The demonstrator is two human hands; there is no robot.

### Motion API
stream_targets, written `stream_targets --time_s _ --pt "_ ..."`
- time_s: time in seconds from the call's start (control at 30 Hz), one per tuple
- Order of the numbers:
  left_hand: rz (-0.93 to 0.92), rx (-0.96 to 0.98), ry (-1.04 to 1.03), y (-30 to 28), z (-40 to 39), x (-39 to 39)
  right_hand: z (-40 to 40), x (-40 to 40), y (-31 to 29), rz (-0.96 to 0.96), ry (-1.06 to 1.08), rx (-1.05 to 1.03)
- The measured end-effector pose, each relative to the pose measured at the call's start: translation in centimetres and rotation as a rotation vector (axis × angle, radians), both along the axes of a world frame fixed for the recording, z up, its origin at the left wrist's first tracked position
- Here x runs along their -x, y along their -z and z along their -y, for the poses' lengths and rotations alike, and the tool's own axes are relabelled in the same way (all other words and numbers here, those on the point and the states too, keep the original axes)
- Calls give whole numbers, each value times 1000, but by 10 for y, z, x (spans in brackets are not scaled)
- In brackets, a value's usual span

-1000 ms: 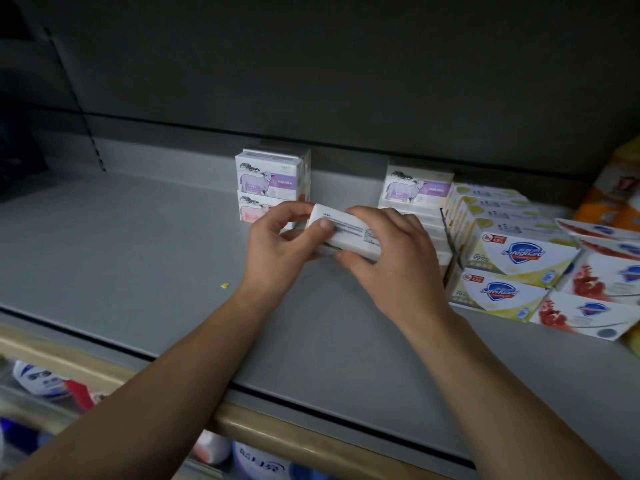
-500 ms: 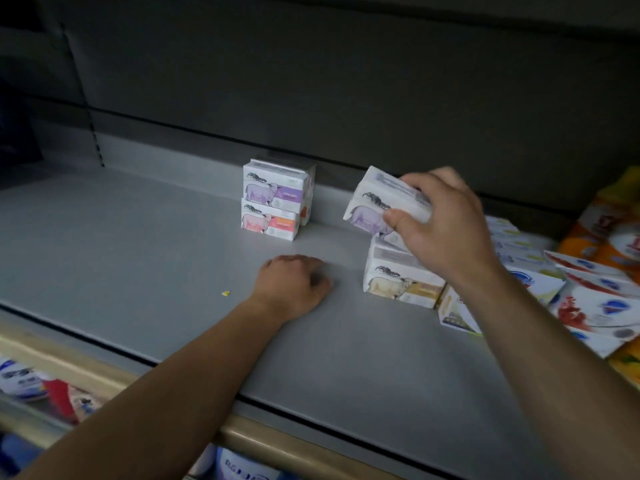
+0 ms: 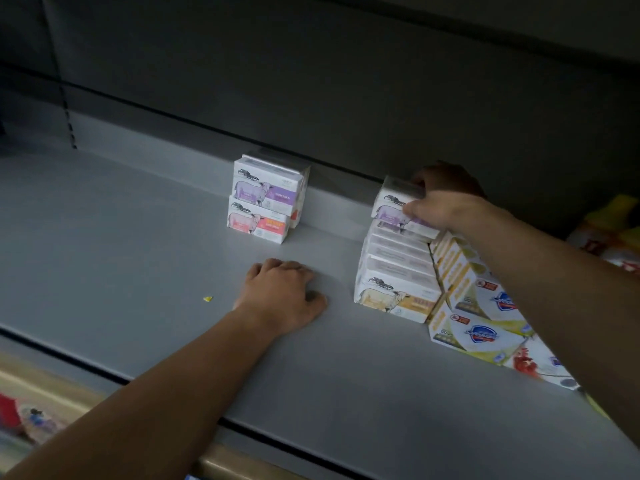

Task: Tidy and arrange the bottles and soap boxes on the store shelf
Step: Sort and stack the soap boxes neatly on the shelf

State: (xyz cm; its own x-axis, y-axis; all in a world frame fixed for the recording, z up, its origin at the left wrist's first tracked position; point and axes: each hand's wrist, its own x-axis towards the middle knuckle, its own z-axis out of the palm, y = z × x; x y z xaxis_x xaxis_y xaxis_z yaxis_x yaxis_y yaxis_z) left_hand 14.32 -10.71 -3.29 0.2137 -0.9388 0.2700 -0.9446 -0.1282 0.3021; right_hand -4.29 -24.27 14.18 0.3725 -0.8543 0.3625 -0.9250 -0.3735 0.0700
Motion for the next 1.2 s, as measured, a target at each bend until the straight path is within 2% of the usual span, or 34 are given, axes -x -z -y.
stream_targets --time_s 0.17,0.3,0.5,0.63,0.73,0.87,0.93,1.2 --pt "-40 3 5 1 -1 -2 14 -3 10 -101 85 -66" --pt "-66 -2 11 0 -1 -2 15 -5 17 -176 118 -21" --pt "-60 -7 17 -2 -2 -1 7 -3 24 -143 -70 -119" --pt "-47 -11 15 -4 -3 -1 0 -3 34 -182 -20 -201" --pt "-50 -18 15 -5 -4 0 -15 -7 40 -121 22 -168" --pt "-58 -13 12 -5 -4 -1 -60 -16 67 192 -121 -46" --pt "-60 -18 5 -6 -4 -1 -83 -15 89 265 -161 -9" --pt "-104 -8 24 -13 -8 -2 -107 -8 144 215 -51 62"
